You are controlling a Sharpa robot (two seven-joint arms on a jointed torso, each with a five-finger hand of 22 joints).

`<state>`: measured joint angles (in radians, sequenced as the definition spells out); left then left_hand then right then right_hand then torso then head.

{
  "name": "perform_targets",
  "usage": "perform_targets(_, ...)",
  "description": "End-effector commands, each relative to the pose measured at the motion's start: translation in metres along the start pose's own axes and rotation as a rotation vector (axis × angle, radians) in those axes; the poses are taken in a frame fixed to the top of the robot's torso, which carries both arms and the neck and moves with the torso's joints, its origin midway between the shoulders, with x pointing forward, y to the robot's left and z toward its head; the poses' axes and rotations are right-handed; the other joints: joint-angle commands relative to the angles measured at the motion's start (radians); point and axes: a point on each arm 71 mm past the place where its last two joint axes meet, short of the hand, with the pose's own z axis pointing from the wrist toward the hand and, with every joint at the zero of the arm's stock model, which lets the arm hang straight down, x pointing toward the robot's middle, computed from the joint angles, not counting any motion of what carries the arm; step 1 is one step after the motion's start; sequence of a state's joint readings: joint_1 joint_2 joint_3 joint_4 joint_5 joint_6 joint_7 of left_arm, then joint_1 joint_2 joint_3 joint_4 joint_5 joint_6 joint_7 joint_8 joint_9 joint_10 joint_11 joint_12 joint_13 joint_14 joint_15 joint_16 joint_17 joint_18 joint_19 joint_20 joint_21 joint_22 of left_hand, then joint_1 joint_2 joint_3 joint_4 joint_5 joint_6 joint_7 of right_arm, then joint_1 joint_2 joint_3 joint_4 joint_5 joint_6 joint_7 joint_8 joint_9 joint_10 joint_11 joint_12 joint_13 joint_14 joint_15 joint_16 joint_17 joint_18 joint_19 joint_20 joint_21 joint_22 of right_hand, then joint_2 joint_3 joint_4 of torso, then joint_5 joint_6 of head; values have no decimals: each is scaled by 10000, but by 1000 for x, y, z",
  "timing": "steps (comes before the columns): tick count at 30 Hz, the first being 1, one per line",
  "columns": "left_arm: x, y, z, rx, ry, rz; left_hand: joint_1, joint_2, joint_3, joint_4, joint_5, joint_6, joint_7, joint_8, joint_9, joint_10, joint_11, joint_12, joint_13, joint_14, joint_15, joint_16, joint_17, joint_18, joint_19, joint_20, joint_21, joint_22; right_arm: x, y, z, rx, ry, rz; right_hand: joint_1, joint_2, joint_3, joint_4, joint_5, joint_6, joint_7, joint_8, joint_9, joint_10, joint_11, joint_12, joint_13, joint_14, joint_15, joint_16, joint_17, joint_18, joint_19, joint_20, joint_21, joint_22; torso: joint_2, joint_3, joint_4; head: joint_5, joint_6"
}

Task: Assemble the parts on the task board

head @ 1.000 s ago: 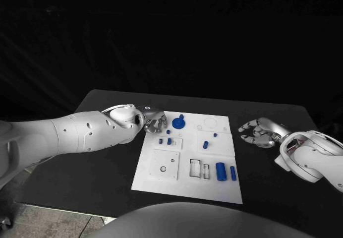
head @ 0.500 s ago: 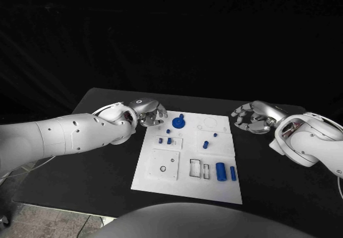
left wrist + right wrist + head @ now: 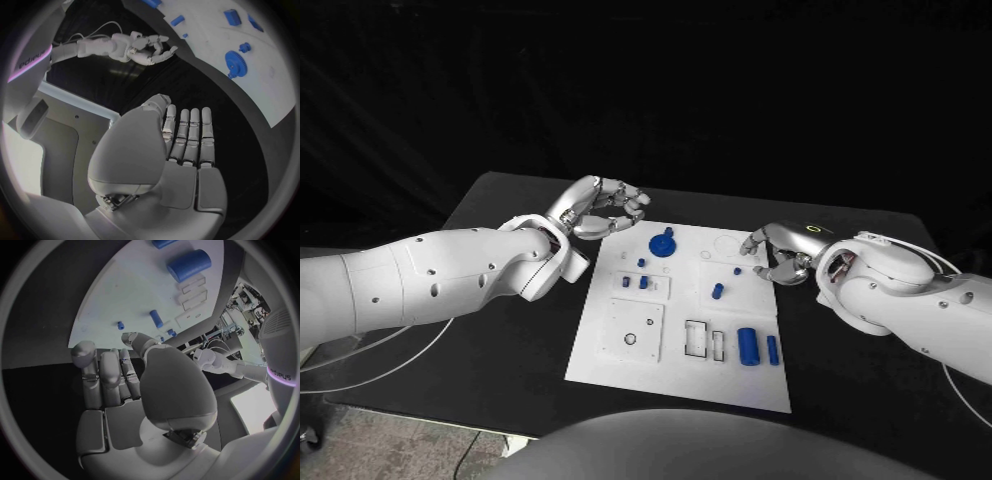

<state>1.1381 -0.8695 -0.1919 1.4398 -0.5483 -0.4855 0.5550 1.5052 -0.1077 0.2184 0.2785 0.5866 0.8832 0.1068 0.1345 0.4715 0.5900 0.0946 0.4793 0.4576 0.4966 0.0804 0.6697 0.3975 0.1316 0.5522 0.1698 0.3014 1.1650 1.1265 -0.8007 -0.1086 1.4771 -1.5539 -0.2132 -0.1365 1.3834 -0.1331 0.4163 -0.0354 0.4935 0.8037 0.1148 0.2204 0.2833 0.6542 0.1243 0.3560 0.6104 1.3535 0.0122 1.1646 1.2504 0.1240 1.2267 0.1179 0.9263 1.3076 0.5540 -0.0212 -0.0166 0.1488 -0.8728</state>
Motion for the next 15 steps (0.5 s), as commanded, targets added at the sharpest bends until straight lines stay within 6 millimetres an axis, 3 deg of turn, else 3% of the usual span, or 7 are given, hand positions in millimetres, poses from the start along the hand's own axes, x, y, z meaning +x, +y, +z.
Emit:
perform_targets(1,-10,-1,-2,14,-1433,-2719,132,268,-473,30,95,-267,21,139,-69,-465,8,256,-64,-161,34,-191,-268,118,13,109,-270,-150,9,0,4,29,524,-1527,89,7,-21,-71,60,80,14,76,24,-103,-30,-57,-54,-79,13,-46,-37,115,-78,-4,-56,620,33,4,79,-46,2)
perform_targets(5,-10,-1,-4,-89,-1479,-3202,291,410,-757,45,109,-449,78,267,-174,-750,71,457,-148,-156,104,-241,-440,134,78,212,-447,-248,15,1,8,10,591,-1835,-25,-6,-140,-78,-61,233,57,110,81,-267,-97,-73,-151,-161,-18,-108,-144,134,-155,-21,-166,627,47,35,100,-88,2)
perform_targets(9,-7,-2,-4,-142,-1471,-3432,386,479,-870,49,141,-527,104,336,-234,-836,113,574,-192,-95,145,-217,-504,141,168,273,-496,-275,20,0,11,-10,630,-1945,-212,15,-334,-13,-365,291,-32,44,133,-338,-45,9,-233,-174,23,-65,-204,123,-160,3,-216,642,63,42,111,-130,2)
perform_targets(15,-5,-3,-4,-177,-1412,-3558,491,565,-1045,63,217,-600,132,464,-337,-902,164,776,-269,87,215,-125,-585,166,424,380,-504,-291,24,0,15,-92,532,-1944,-286,53,-414,23,-382,158,-62,-121,118,-244,7,131,-295,-99,64,63,-190,89,-30,39,-90,693,42,40,65,-152,2)
